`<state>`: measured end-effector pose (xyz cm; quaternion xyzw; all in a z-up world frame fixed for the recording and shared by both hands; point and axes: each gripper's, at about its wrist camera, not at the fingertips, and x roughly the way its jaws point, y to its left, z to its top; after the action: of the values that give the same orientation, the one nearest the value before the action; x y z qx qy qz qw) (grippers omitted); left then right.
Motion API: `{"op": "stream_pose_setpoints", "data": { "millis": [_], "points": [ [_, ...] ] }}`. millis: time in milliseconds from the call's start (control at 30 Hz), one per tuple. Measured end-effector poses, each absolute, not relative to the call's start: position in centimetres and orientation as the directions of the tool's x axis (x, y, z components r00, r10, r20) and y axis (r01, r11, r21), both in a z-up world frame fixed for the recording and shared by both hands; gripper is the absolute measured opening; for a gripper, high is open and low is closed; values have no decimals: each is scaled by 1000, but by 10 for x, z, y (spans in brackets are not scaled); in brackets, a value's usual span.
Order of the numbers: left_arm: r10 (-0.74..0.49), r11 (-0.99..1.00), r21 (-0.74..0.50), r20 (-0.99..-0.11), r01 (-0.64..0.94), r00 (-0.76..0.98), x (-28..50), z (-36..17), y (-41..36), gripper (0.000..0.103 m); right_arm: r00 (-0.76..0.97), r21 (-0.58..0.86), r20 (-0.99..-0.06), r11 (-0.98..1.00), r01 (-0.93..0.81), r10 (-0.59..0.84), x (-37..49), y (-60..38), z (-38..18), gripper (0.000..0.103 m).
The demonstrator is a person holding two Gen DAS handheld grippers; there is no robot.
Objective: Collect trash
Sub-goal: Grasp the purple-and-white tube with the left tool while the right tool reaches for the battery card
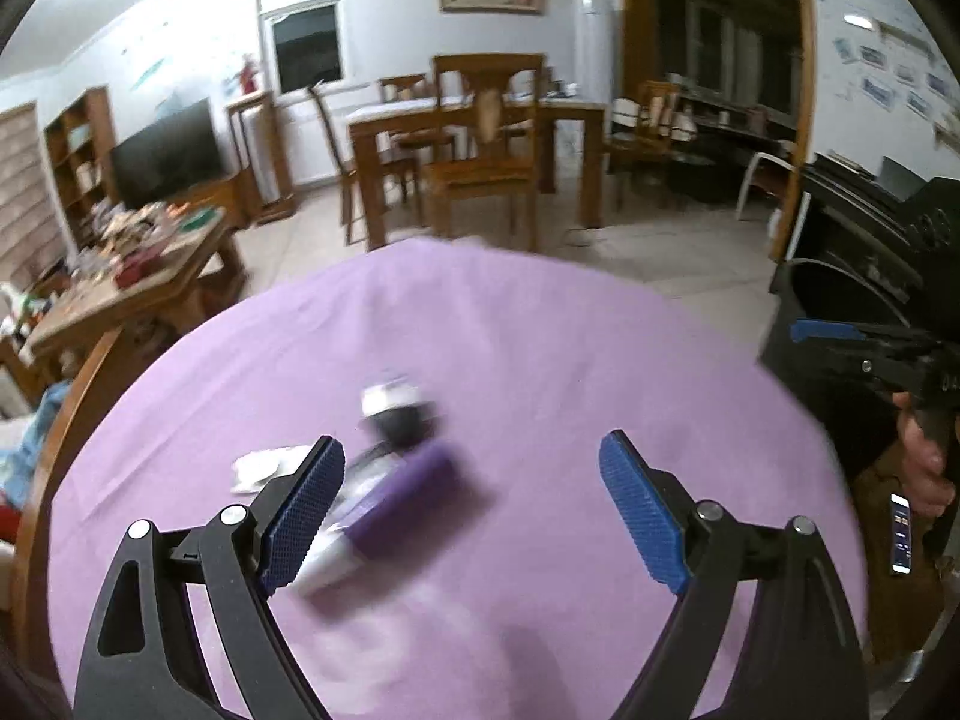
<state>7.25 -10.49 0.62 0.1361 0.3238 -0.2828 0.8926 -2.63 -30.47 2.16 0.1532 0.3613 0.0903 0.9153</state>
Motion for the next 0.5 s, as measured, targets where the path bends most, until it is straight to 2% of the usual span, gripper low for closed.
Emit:
{"op": "stream_pose_setpoints", "data": {
  "millis": [233, 433, 467, 500],
  "points": [
    [-398, 779, 73, -710, 623, 580, 100, -10, -85, 85, 658, 311, -670, 935, -173, 344, 43, -225, 15, 75],
    [-393, 751, 79, -744, 655, 540, 105, -26, -95, 54, 617, 239, -716, 945, -223, 326, 103, -171, 6, 72],
    [-399, 750, 65, -750, 659, 528, 108, -30, -91, 51, 609, 221, -729, 949, -225, 314, 112, -164, 2, 68],
    [-403, 745, 52, -759, 665, 511, 108, -32, -93, 42, 601, 204, -741, 953, -225, 301, 122, -156, -2, 67]
  ]
}}
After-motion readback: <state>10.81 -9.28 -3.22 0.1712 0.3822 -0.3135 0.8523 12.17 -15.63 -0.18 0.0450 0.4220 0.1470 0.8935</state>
